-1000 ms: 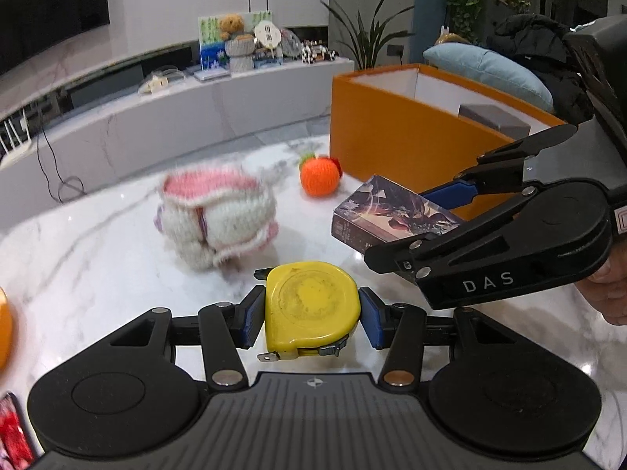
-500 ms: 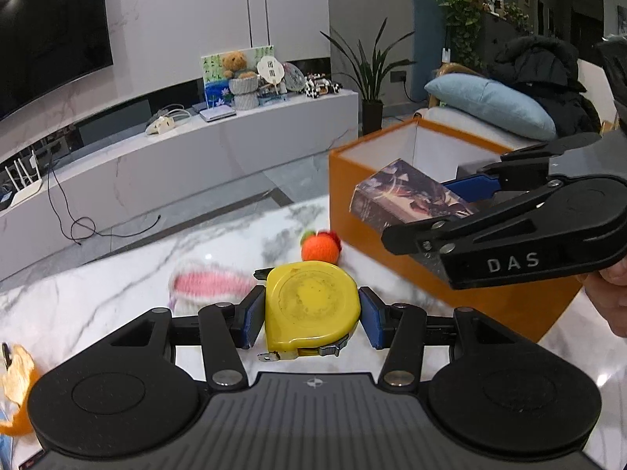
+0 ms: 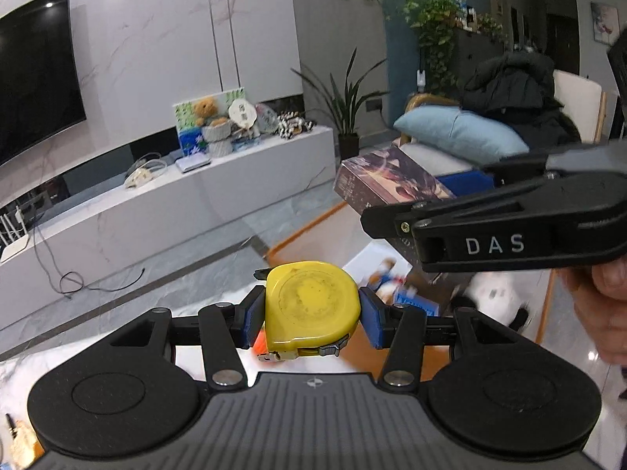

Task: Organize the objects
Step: 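Lower tape measure and card box over the orange box opening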

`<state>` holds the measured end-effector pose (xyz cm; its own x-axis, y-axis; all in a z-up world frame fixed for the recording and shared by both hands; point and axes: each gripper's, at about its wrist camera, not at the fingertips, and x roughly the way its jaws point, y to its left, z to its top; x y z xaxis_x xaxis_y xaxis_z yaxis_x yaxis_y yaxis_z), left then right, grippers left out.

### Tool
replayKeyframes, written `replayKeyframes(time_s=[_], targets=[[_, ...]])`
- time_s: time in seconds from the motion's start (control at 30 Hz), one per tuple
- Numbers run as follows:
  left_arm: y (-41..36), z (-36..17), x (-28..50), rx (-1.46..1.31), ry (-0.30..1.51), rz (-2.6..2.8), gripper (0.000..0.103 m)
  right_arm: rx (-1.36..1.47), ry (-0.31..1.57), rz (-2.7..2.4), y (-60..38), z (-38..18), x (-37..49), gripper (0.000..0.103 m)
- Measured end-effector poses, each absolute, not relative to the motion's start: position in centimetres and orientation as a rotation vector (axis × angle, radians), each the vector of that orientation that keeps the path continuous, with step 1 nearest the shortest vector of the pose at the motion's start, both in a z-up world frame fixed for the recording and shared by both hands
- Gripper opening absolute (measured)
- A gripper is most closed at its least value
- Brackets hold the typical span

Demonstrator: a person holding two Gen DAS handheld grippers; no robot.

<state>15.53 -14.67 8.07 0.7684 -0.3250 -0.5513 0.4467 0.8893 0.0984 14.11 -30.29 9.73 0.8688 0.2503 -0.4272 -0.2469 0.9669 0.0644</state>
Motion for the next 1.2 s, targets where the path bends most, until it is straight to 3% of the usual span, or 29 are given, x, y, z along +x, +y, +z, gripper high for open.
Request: replayKeyframes(time_s=[0.47, 1.2], targets=[[-21.9, 7.4, 18.6, 0.204, 0.573, -0.466, 0.058, 0.121, 0.49, 0.066, -38.9, 9.5, 16.9, 0.06], [-23.2, 3.5, 22.9, 0.213, 0.691, -0.411, 0.058, 0.156, 0.643, 0.008, -40.9, 6.2, 21.8, 0.06]])
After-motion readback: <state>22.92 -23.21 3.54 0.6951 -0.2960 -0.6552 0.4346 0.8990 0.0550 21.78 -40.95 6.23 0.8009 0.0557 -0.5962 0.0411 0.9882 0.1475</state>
